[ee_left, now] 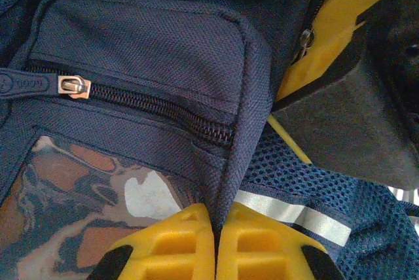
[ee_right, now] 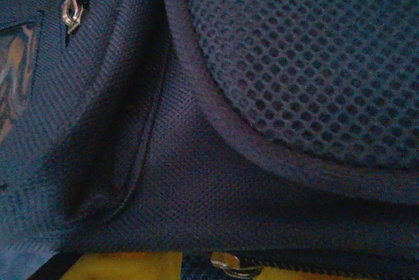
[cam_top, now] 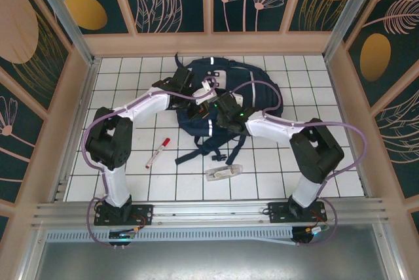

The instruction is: Pack books, pencil case, and school supplies into a backpack

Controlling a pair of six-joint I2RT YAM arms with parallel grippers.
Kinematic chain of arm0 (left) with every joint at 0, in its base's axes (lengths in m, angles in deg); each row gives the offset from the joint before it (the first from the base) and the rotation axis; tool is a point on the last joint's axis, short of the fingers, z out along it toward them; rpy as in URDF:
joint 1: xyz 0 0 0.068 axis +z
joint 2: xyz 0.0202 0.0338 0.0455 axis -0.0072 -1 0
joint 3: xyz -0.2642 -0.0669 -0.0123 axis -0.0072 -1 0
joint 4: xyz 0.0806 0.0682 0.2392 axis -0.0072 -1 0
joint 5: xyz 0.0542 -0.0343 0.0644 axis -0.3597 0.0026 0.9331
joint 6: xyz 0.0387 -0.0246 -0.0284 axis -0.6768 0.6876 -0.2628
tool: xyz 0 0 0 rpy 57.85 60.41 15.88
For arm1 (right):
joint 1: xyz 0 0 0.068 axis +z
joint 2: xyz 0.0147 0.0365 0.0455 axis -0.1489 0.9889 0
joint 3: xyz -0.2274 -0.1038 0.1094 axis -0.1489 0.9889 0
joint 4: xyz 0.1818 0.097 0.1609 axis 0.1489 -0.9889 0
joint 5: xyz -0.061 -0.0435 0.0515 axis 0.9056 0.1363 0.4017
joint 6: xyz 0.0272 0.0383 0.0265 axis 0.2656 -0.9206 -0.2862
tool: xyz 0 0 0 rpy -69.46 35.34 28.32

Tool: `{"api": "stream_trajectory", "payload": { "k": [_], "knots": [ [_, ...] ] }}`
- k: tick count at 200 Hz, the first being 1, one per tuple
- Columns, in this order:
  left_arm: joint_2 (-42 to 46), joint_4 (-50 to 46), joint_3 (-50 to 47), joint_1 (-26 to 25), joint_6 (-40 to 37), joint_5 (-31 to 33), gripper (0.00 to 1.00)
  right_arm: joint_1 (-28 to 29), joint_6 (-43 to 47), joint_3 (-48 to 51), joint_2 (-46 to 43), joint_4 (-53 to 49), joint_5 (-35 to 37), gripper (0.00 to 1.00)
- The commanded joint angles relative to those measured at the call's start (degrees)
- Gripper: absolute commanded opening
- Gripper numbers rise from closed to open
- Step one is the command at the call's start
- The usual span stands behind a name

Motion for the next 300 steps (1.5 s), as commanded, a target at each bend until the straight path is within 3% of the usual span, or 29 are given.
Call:
{"api": "stream_trajectory", "payload": {
  "k": [1,20,38,99,128,173,200,221,237,246,255,275,300],
  "knots": [
    [3.7,0.2,-0.9,-0.6,-2.5,-6.7,0.0,0.1,-0.5,-3.4,1.9,-3.0,9.7,0.22],
    [4.3,0.5,-2.0,-0.6,-4.3,-6.5,0.0,-0.2,-0.5,-4.7,2.3,-5.2,11.4,0.1],
    [5.2,1.9,-3.4,-0.6,-5.5,-5.4,0.0,-1.9,0.8,-5.2,1.7,-6.9,8.6,0.0],
    [4.5,4.1,-3.0,0.8,-7.9,0.5,0.0,-11.4,11.0,3.2,-8.2,-7.1,-10.1,0.0],
    [4.3,6.1,-3.7,1.5,-9.9,3.0,0.0,-19.0,16.2,7.6,-14.4,-6.9,-19.6,0.0],
    [6.1,10.1,-6.1,4.9,-11.2,0.5,0.0,-29.6,21.1,12.6,-19.0,-7.0,-23.1,0.0],
    [5.7,14.9,-5.7,8.1,-10.1,2.2,0.0,-32.0,25.9,14.0,-20.8,-5.0,-28.5,0.0],
    [2.4,20.5,-1.6,11.4,-2.8,6.1,0.03,-31.0,27.6,14.4,-21.6,-3.1,-37.0,0.0],
    [-1.4,20.7,5.0,12.9,8.6,11.9,0.19,-27.8,27.7,14.4,-22.0,-1.3,-41.8,0.0],
    [-3.4,18.1,9.1,13.0,18.6,19.2,0.42,-25.2,27.0,14.6,-22.0,0.6,-43.8,0.0],
    [-5.3,13.8,13.7,13.2,28.0,24.9,0.47,-22.3,25.9,14.5,-21.5,2.9,-44.9,0.0],
    [-5.2,7.8,14.7,13.5,38.7,14.8,0.54,-16.7,23.1,13.5,-18.6,8.0,-46.5,0.0],
    [3.5,16.2,-1.1,13.5,52.2,7.7,0.54,-12.3,19.4,11.3,-13.1,14.6,-47.2,0.0]
  ]
}}
